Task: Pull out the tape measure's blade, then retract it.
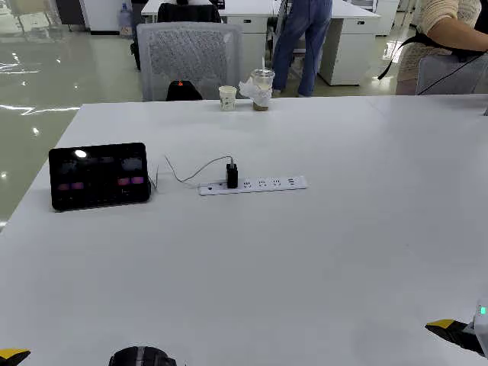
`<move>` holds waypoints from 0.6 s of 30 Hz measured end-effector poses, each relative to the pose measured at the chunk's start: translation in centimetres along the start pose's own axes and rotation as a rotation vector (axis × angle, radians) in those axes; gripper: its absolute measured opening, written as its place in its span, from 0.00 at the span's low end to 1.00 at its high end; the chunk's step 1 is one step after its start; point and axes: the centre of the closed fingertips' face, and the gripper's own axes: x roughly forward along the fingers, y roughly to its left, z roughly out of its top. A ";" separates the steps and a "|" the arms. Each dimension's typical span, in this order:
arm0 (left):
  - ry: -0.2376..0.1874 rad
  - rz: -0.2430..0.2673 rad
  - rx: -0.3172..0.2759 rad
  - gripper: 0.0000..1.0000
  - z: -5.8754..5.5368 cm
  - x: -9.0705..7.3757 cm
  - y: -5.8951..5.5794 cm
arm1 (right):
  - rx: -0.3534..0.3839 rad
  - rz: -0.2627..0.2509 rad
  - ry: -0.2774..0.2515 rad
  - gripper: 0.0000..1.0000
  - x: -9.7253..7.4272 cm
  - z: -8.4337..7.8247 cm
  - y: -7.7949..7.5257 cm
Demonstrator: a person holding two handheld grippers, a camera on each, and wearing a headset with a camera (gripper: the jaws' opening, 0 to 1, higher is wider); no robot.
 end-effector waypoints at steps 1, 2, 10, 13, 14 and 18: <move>0.000 0.001 0.000 0.99 0.0 0.0 0.0 | 0.000 0.000 -0.001 0.99 0.0 0.0 0.0; -0.001 0.001 0.000 0.99 0.1 -0.1 0.1 | 0.002 0.001 0.000 0.99 0.0 0.0 0.0; 0.000 0.000 -0.001 0.99 -0.2 0.0 0.0 | 0.000 -0.001 0.008 0.99 -0.1 -0.3 0.1; 0.002 -0.004 0.003 0.99 -0.3 0.1 -0.1 | -0.002 -0.002 0.011 0.99 -0.1 -0.4 0.1; 0.003 -0.005 0.003 0.99 -0.3 0.1 -0.2 | -0.002 -0.003 0.011 0.99 -0.1 -0.4 0.1; -0.002 -0.008 0.014 0.99 -0.3 0.1 -0.2 | 0.002 0.006 0.017 0.99 -0.1 -0.4 0.3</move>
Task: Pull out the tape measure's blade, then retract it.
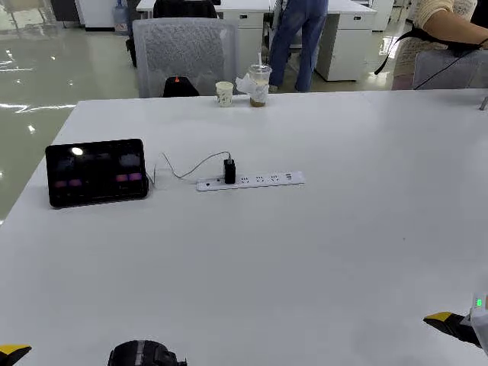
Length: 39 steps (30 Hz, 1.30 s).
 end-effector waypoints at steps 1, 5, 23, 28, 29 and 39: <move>0.000 -0.002 0.001 0.99 0.0 0.0 0.0 | -0.001 0.003 0.003 0.99 0.0 0.0 0.1; 0.008 -0.018 0.032 0.99 0.1 0.1 -0.1 | -0.026 0.011 -0.014 0.99 0.3 0.7 0.2; 0.110 -0.083 0.188 0.99 0.6 1.2 -0.5 | -0.140 0.113 -0.029 0.99 3.4 4.5 3.1; 0.144 -0.121 0.253 0.99 0.5 1.7 -1.1 | -0.188 0.137 -0.038 0.99 4.7 5.4 3.9; 0.147 -0.124 0.271 0.99 0.6 1.8 -1.1 | -0.195 0.141 -0.037 0.99 4.9 5.5 4.0; 0.170 -0.183 0.358 0.95 1.4 2.8 -1.7 | -0.251 0.162 -0.042 0.99 6.5 6.9 4.9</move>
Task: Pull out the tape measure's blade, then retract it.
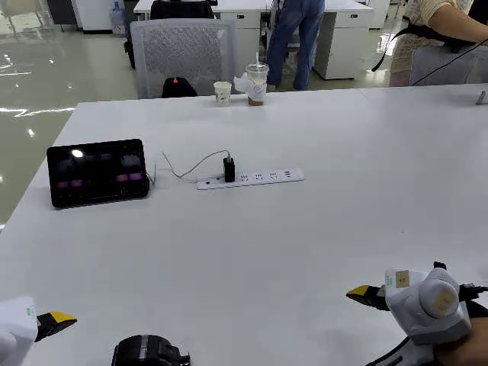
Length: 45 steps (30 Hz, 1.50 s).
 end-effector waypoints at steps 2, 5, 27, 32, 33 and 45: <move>0.016 -0.001 0.018 0.94 0.0 0.2 0.0 | -0.012 0.000 -0.004 0.99 0.3 0.3 0.0; 0.021 -0.006 0.041 0.94 0.4 0.5 0.0 | -0.020 0.006 -0.008 0.99 0.8 1.0 0.1; 0.094 -0.092 0.221 0.84 2.3 4.0 -0.5 | -0.150 0.078 0.005 0.99 6.0 4.2 1.6; 0.101 -0.111 0.233 0.80 2.6 4.7 -0.8 | -0.163 0.093 -0.020 0.99 6.9 5.9 2.4; 0.108 -0.114 0.237 0.79 2.5 4.9 -0.8 | -0.165 0.096 -0.023 0.99 7.2 6.2 2.5; 0.161 -0.140 0.252 0.58 2.5 6.1 -1.1 | -0.180 0.137 -0.025 0.99 9.7 8.0 3.8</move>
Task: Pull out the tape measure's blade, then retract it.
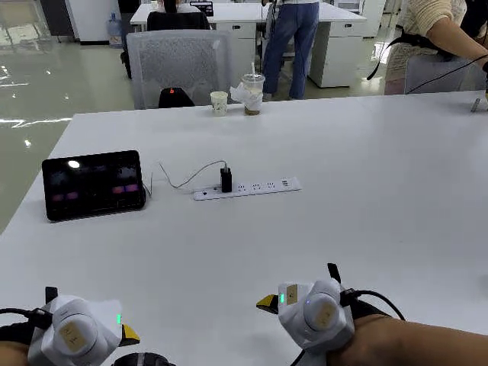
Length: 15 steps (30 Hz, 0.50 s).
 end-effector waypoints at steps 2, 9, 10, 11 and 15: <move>0.000 -0.003 0.000 0.57 0.1 0.1 -0.1 | -0.003 0.003 -0.001 0.99 0.2 0.2 0.0; 0.029 -0.006 0.026 0.45 -0.4 0.7 -0.3 | -0.015 0.023 0.002 0.99 1.1 0.6 0.2; 0.032 -0.001 0.027 0.44 -0.4 0.7 -0.1 | -0.017 0.025 0.004 0.99 1.3 0.6 0.2; 0.032 -0.003 0.029 0.41 -0.4 0.7 -0.1 | -0.018 0.028 0.004 0.99 1.4 0.7 0.2; 0.044 0.017 0.035 0.33 -0.5 1.1 0.5 | -0.020 0.041 0.011 0.99 2.3 0.7 0.4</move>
